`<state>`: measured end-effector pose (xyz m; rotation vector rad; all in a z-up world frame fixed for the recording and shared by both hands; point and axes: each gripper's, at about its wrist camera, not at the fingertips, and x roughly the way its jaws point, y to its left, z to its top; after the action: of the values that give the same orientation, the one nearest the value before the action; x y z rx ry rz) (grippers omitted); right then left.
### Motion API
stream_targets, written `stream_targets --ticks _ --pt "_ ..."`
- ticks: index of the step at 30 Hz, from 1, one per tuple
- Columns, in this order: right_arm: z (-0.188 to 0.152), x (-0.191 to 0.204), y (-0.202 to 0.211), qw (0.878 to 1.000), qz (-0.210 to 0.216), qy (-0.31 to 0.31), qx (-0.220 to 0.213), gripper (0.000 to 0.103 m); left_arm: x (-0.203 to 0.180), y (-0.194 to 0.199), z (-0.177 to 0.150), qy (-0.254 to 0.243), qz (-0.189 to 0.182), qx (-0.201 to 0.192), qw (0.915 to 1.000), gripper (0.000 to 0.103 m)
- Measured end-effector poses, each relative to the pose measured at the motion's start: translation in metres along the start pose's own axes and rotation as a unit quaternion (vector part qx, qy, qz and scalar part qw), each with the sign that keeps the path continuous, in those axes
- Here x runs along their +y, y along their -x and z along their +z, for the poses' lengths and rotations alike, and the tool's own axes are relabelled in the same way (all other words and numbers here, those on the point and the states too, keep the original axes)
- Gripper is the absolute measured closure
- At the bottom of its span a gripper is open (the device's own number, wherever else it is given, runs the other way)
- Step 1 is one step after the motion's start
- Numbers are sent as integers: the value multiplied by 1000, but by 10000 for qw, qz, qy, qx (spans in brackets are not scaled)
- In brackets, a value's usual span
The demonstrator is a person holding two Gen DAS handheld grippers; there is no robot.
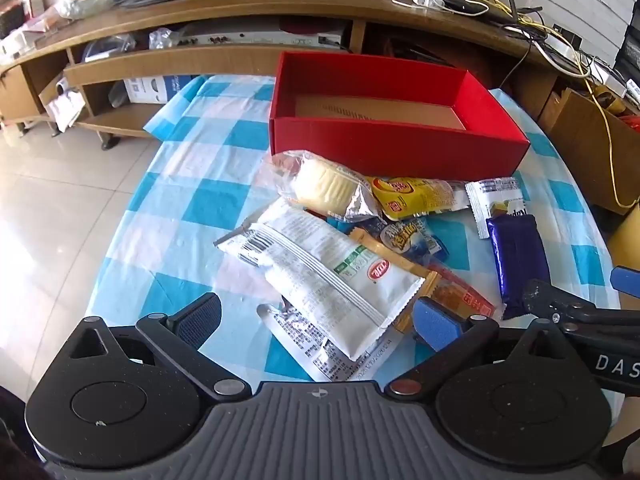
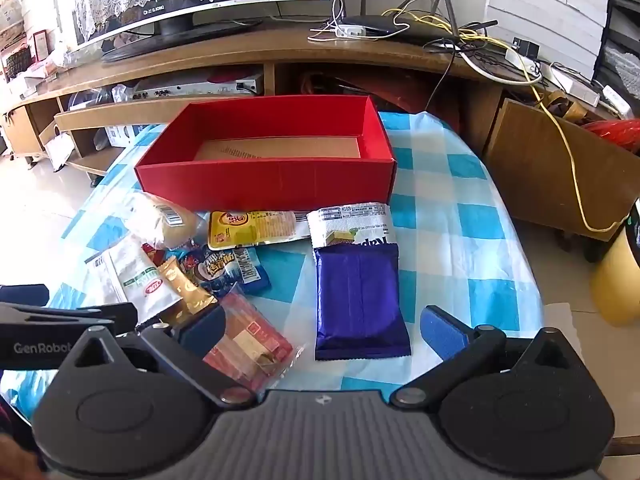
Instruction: Organize snacks
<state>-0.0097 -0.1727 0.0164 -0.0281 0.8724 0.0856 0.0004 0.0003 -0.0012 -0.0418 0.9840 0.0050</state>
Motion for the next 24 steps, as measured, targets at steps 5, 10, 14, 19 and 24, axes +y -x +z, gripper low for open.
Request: stream_targets --ticks 5,10,14,19,24 --pt "-1 0 1 10000 6 4 45 0 4 -3 0 61 -105 160 9998 0" --pt "-2 0 -9 9998 37 -21 203 0 0 -6 -2 8 4 230 9997 1" --pt "-5 0 -9 9996 40 -13 275 0 -3 -8 -3 -50 11 301 9995 2" --pt "-6 1 -11 9994 29 4 337 0 -1 -10 -5 -40 -27 327 9995 2" --pt "-6 0 -14 9992 -53 11 391 0 0 -11 -5 -12 -26 340 9994 2"
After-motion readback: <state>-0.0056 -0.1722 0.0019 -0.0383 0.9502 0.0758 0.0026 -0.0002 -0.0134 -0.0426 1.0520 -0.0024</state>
